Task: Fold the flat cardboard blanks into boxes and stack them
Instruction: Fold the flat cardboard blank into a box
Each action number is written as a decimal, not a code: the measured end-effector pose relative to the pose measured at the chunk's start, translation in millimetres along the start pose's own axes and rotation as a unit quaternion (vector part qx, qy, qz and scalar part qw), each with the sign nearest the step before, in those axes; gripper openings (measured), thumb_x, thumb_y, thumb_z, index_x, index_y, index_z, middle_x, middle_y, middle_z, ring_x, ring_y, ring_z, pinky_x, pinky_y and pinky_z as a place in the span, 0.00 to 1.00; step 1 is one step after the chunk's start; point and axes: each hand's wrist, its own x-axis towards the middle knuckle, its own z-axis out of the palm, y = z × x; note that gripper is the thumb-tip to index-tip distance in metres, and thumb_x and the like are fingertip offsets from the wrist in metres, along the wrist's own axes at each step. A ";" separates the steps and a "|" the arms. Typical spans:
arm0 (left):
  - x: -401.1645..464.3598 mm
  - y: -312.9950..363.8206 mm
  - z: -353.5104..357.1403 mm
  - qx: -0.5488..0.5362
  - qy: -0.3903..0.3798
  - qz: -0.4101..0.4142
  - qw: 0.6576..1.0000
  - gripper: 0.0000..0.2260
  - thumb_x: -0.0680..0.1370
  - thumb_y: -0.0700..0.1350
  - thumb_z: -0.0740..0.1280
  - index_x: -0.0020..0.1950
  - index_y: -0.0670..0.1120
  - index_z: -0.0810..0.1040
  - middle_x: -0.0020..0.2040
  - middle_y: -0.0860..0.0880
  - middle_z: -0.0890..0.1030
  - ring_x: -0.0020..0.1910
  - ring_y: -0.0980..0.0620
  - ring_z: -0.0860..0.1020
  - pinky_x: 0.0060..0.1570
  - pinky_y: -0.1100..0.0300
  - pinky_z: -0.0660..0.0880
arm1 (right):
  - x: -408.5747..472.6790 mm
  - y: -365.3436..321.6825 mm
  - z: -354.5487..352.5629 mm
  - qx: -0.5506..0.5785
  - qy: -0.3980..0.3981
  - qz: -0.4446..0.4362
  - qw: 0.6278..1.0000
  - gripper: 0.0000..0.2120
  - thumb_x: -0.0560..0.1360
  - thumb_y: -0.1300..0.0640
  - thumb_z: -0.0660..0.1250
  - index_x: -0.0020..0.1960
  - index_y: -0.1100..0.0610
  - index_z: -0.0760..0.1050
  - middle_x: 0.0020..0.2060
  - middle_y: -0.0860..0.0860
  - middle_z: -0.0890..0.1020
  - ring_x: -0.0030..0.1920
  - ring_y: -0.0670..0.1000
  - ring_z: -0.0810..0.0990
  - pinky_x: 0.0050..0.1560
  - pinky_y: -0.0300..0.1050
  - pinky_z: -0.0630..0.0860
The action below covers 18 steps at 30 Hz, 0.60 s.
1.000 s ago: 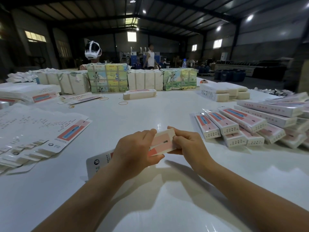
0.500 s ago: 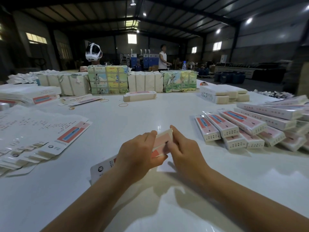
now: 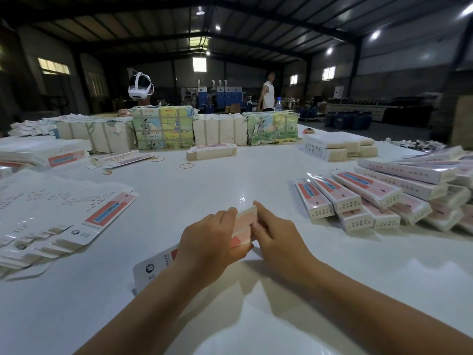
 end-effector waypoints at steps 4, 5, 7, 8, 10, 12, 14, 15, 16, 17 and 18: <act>0.1 -11.1 1.9 0.000 -0.025 -0.018 1.000 0.31 0.74 0.65 0.60 0.71 0.50 0.64 0.59 0.53 0.77 0.52 0.52 0.76 0.46 0.60 0.72 | 1.9 2.2 2.3 0.099 -0.019 0.047 0.994 0.26 0.80 0.55 0.58 0.77 0.49 0.55 0.50 0.42 0.78 0.47 0.36 0.77 0.44 0.24 0.69; 0.2 -13.7 2.3 0.010 -0.038 -0.012 0.999 0.30 0.74 0.66 0.59 0.71 0.51 0.64 0.59 0.54 0.76 0.53 0.53 0.76 0.46 0.60 0.72 | 1.5 5.0 3.5 0.067 -0.038 0.037 0.996 0.29 0.79 0.54 0.60 0.77 0.50 0.54 0.47 0.40 0.76 0.43 0.32 0.75 0.43 0.23 0.68; 0.2 -17.4 1.5 0.025 -0.068 -0.011 0.997 0.30 0.74 0.66 0.59 0.70 0.52 0.64 0.58 0.55 0.76 0.53 0.53 0.76 0.46 0.60 0.73 | 1.0 9.5 6.0 0.016 -0.080 0.026 0.996 0.34 0.77 0.53 0.63 0.78 0.50 0.51 0.45 0.37 0.74 0.41 0.31 0.72 0.43 0.22 0.65; 0.5 -19.6 0.6 0.026 -0.081 -0.017 0.996 0.30 0.73 0.67 0.60 0.70 0.53 0.64 0.58 0.55 0.76 0.53 0.53 0.76 0.47 0.59 0.74 | 1.6 8.6 6.3 0.014 -0.091 0.022 0.996 0.36 0.76 0.52 0.64 0.78 0.49 0.48 0.51 0.39 0.75 0.46 0.32 0.73 0.46 0.22 0.65; 2.1 -22.5 -1.1 0.010 -0.101 -0.018 0.995 0.28 0.72 0.66 0.62 0.67 0.54 0.66 0.56 0.56 0.77 0.51 0.54 0.77 0.49 0.58 0.75 | 3.4 6.6 4.9 0.008 -0.079 -0.016 0.997 0.41 0.72 0.51 0.64 0.77 0.46 0.44 0.71 0.46 0.66 0.65 0.41 0.68 0.61 0.28 0.63; 1.3 -24.0 -1.1 -0.023 -0.115 -0.013 0.993 0.23 0.71 0.67 0.63 0.60 0.57 0.70 0.49 0.58 0.77 0.45 0.57 0.76 0.45 0.61 0.74 | 4.0 7.7 0.8 -0.062 -0.081 -0.092 0.991 0.42 0.70 0.51 0.65 0.77 0.47 0.44 0.77 0.47 0.53 0.75 0.46 0.54 0.71 0.38 0.56; -1.1 -26.4 -0.9 -0.059 -0.128 -0.020 0.990 0.23 0.67 0.69 0.62 0.56 0.58 0.73 0.43 0.60 0.78 0.41 0.58 0.76 0.41 0.63 0.73 | 3.7 12.2 -1.8 -0.153 -0.097 -0.151 0.972 0.39 0.72 0.55 0.68 0.77 0.53 0.52 0.76 0.51 0.56 0.74 0.52 0.54 0.73 0.45 0.58; -1.6 -28.4 -0.9 -0.074 -0.133 -0.017 0.988 0.25 0.64 0.70 0.60 0.55 0.58 0.74 0.43 0.60 0.78 0.40 0.58 0.76 0.40 0.64 0.72 | 3.8 14.1 -1.8 -0.191 -0.092 -0.168 0.963 0.37 0.72 0.57 0.68 0.76 0.57 0.56 0.74 0.54 0.62 0.72 0.55 0.59 0.71 0.49 0.61; -0.5 -29.4 -0.8 -0.083 -0.127 -0.003 0.988 0.26 0.64 0.70 0.59 0.55 0.58 0.76 0.43 0.59 0.80 0.40 0.57 0.77 0.40 0.63 0.73 | 3.6 15.6 -2.1 -0.217 -0.080 -0.180 0.956 0.35 0.72 0.58 0.69 0.75 0.59 0.60 0.71 0.56 0.67 0.69 0.57 0.63 0.67 0.52 0.65; 0.5 -31.5 0.5 -0.077 -0.102 0.023 0.992 0.28 0.64 0.69 0.58 0.55 0.54 0.78 0.44 0.57 0.81 0.40 0.54 0.79 0.41 0.60 0.74 | 3.9 16.7 -1.6 -0.233 -0.063 -0.184 0.953 0.33 0.72 0.58 0.70 0.73 0.61 0.63 0.67 0.57 0.70 0.65 0.59 0.66 0.63 0.53 0.68; 2.1 -33.8 3.5 -0.056 -0.063 0.052 0.995 0.31 0.66 0.69 0.58 0.56 0.48 0.79 0.46 0.51 0.83 0.42 0.49 0.80 0.43 0.54 0.75 | 5.2 18.1 -1.8 -0.237 -0.043 -0.176 0.954 0.31 0.71 0.57 0.70 0.71 0.61 0.65 0.64 0.58 0.72 0.62 0.60 0.68 0.60 0.54 0.69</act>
